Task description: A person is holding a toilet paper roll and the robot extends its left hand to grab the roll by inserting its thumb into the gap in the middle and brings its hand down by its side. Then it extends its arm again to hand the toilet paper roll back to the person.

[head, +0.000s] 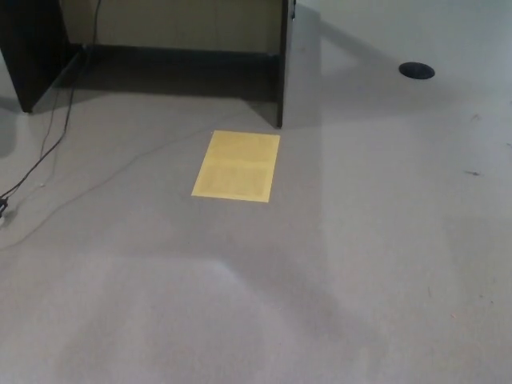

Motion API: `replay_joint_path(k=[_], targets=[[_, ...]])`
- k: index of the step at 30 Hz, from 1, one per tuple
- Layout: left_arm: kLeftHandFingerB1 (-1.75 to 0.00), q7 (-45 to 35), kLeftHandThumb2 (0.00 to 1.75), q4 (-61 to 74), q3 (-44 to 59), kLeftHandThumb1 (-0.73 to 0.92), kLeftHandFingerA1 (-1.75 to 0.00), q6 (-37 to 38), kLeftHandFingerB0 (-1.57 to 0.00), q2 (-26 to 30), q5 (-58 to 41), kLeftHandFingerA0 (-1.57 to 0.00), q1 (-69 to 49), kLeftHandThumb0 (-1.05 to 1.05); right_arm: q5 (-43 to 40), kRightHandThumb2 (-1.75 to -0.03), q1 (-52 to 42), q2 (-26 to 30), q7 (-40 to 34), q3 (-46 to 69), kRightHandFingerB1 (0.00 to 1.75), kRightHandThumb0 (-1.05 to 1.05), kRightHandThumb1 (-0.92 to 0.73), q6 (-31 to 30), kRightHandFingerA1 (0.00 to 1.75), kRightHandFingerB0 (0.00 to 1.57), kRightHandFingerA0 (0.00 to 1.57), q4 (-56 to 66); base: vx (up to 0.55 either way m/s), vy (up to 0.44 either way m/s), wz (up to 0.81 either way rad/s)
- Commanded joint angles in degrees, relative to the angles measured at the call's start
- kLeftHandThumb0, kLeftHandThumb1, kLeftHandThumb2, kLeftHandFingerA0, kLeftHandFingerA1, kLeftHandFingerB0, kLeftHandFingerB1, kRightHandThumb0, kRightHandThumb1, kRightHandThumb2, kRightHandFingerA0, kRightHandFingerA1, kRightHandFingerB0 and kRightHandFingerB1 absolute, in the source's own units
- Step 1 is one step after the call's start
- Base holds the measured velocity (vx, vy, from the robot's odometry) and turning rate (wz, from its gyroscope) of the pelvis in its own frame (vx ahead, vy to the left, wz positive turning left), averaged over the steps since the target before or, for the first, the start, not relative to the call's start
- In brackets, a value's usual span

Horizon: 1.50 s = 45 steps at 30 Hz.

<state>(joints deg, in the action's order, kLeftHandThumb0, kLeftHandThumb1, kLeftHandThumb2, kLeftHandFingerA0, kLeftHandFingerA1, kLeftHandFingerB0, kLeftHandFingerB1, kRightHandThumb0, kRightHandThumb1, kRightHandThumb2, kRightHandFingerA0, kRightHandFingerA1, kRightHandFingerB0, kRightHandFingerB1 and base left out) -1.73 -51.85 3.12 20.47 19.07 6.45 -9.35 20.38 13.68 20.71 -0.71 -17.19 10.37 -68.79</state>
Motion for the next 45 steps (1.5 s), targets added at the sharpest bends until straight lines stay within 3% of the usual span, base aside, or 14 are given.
replay_joint_path(k=[1, 2, 6, 9, 11, 16, 18, 19, 22, 23, 32, 40, 41, 45], targets=[[-0.31, 2.21, 0.56, -1.17, 0.54, 0.54, -0.38, 7.45, -0.29, 1.78, 0.76, -0.39, 0.33, -0.25, 2.27, -0.60, 0.94, 1.87, -1.12, -1.18, 0.40, -0.36, -0.68, 4.62, 0.56, 0.50, 0.70, -2.41, 0.00, 0.000, 0.00], [-0.47, 1.51, 0.83, -1.49, 0.93, 0.37, -0.54, 8.02, -0.15, 1.61, -0.07, -0.27, 0.94, -0.20, 2.08, -0.85, 1.42, 1.91, -1.23, -0.97, 0.52, -0.42, -0.55, 4.86, 0.64, 0.42, 0.63, -2.59, 0.00, 0.000, 0.00], [-0.33, 0.90, 0.61, -2.68, 1.85, 0.50, -0.39, 9.33, -0.23, 1.16, -1.23, -0.28, 0.42, -0.28, 2.29, -0.60, 0.84, 1.82, -1.75, -1.08, 0.39, -0.36, -0.67, 5.64, 0.57, 0.46, 0.68, -3.08, 0.00, 0.000, 0.00], [-0.30, -0.70, 0.58, -2.19, 3.46, 0.50, -0.35, 11.41, -0.20, 0.16, -3.57, -0.22, -0.35, -0.25, 1.79, -0.83, 0.05, 1.80, -2.17, -0.39, 0.50, -0.43, -0.54, 6.73, 0.62, 0.36, 0.58, -3.23, 0.00, 0.000, 0.00], [-0.49, -0.89, 0.91, 0.24, 3.91, 0.42, -0.50, 11.73, -0.06, 0.10, -3.66, -0.07, -0.78, -0.17, 1.87, -0.60, 0.28, 1.89, -2.05, -0.24, 0.37, -0.35, -0.68, 6.86, 0.49, 0.38, 0.60, -2.93, 0.00, 0.000, 0.00], [-0.50, -0.93, 0.85, 14.35, 5.40, 0.30, -0.51, 14.51, -0.08, -0.32, -4.39, -0.10, -2.42, -0.22, 1.86, -0.79, 0.78, 1.73, -2.68, 0.47, 0.45, -0.41, -0.53, 6.62, 0.59, 0.27, 0.55, -3.24, 0.00, 0.000, 0.00], [-0.49, -2.06, 0.84, 23.54, 5.97, 0.28, -0.51, 11.73, -0.07, -0.02, -5.57, -0.09, -2.88, -0.23, 1.84, -0.80, 0.76, 1.63, -2.87, 0.58, 0.45, -0.42, -0.53, 7.14, 0.61, 0.27, 0.56, -3.33, 0.00, 0.000, 0.00], [-0.28, -3.53, 0.53, 26.62, 6.18, 0.44, -0.36, 12.04, -0.19, -0.21, -7.56, -0.23, -2.80, -0.36, 1.72, -0.82, 0.77, 1.59, -2.73, 0.69, 0.45, -0.42, -0.53, 7.09, 0.64, 0.25, 0.58, -3.36, 0.00, 0.000, 0.00], [-0.28, -5.02, 0.54, 38.26, 6.14, 0.45, -0.36, 9.24, -0.18, 0.47, -9.43, -0.23, -1.06, -0.37, 1.16, -0.81, 1.20, 1.60, -1.94, 1.17, 0.45, -0.43, -0.53, 6.84, 0.60, 0.27, 0.55, -3.22, 0.00, 0.000, 0.00], [-0.49, -4.81, 0.85, 44.86, 5.97, 0.29, -0.51, 7.64, -0.06, 1.05, -8.86, -0.09, 0.34, -0.24, 0.95, -0.80, 1.32, 1.52, -1.72, 1.37, 0.45, -0.43, -0.53, 6.50, 0.60, 0.28, 0.58, -3.30, 0.00, 0.000, 0.00], [-0.49, -8.10, 0.85, 67.95, 1.11, 0.28, -0.50, -4.10, -0.06, 1.76, -10.04, -0.07, 9.85, -0.25, 1.29, -0.60, 1.25, 1.89, -1.64, 1.09, 0.35, -0.34, -0.66, 6.89, 0.49, 0.35, 0.58, -3.04, 0.00, 0.000, 0.00], [-0.34, -9.95, 0.65, 78.29, -5.71, 0.39, -0.39, -14.50, -0.10, -0.20, -8.75, -0.18, 20.56, -0.57, 1.83, -0.81, 1.65, 1.86, -1.75, 0.62, 0.47, -0.42, -0.53, 6.47, 0.61, 0.31, 0.57, -3.11, 0.00, 0.000, 0.00], [-0.32, -10.18, 0.65, 78.82, -6.80, 0.39, -0.39, -15.25, -0.09, -0.73, -8.66, -0.18, 22.47, -0.57, 1.89, -0.60, 1.88, 1.87, -1.71, 0.58, 0.35, -0.35, -0.67, 6.17, 0.48, 0.38, 0.62, -3.14, 0.00, 0.000, 0.00], [-0.48, -10.27, 0.82, 79.83, -10.51, 0.23, -0.48, -18.06, 0.00, -3.19, -6.67, 0.00, 28.30, -0.29, 1.67, -0.59, 1.97, 2.09, -1.41, 0.79, 0.37, -0.34, -0.67, 6.77, 0.49, 0.41, 0.59, -3.31, 0.00, 0.000, 0.00]])
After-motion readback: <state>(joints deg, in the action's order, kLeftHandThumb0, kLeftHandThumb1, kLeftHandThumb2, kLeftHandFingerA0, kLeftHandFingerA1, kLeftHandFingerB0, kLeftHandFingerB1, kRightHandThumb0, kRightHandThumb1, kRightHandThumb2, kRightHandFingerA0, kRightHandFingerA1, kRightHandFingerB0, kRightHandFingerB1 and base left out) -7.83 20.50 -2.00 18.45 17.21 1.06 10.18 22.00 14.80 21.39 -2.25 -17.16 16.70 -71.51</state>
